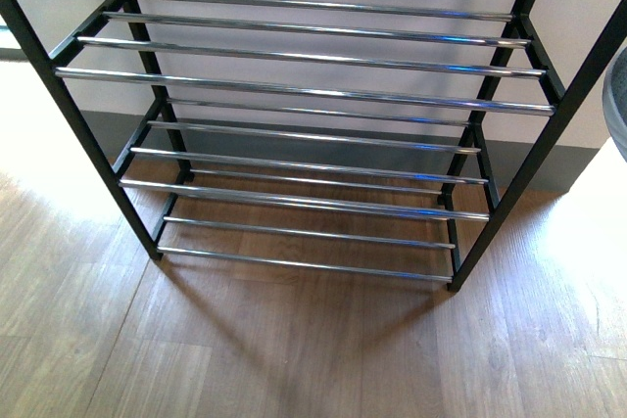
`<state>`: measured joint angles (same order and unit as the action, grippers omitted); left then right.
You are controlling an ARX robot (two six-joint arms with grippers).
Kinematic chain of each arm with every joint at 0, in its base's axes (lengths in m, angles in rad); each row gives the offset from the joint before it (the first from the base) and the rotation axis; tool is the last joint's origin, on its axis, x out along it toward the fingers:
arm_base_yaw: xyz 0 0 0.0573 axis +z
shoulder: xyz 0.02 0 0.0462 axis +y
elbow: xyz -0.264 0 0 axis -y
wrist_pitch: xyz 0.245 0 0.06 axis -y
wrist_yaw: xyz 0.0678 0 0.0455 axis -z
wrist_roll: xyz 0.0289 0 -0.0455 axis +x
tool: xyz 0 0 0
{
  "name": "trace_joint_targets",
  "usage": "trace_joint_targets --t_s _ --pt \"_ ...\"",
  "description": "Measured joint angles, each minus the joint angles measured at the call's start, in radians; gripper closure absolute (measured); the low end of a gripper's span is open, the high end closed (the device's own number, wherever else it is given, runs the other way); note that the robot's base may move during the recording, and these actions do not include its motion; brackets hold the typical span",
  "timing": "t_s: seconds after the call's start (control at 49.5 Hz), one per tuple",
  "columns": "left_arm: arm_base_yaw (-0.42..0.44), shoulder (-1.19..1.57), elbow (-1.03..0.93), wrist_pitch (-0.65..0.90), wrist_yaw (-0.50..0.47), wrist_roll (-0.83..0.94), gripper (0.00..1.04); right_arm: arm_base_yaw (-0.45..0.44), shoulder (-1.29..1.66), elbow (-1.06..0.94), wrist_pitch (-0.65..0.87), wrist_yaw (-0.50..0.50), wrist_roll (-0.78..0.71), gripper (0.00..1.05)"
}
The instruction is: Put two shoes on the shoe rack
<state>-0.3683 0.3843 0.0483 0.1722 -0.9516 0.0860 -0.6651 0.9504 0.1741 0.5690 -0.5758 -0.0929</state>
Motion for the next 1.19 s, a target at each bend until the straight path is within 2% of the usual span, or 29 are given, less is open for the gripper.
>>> trace_joint_targets --t_s 1.191 --pt "0.000 0.000 -0.002 0.000 -0.007 0.002 1.03 0.000 0.000 -0.001 0.000 -0.001 0.000 1.03"
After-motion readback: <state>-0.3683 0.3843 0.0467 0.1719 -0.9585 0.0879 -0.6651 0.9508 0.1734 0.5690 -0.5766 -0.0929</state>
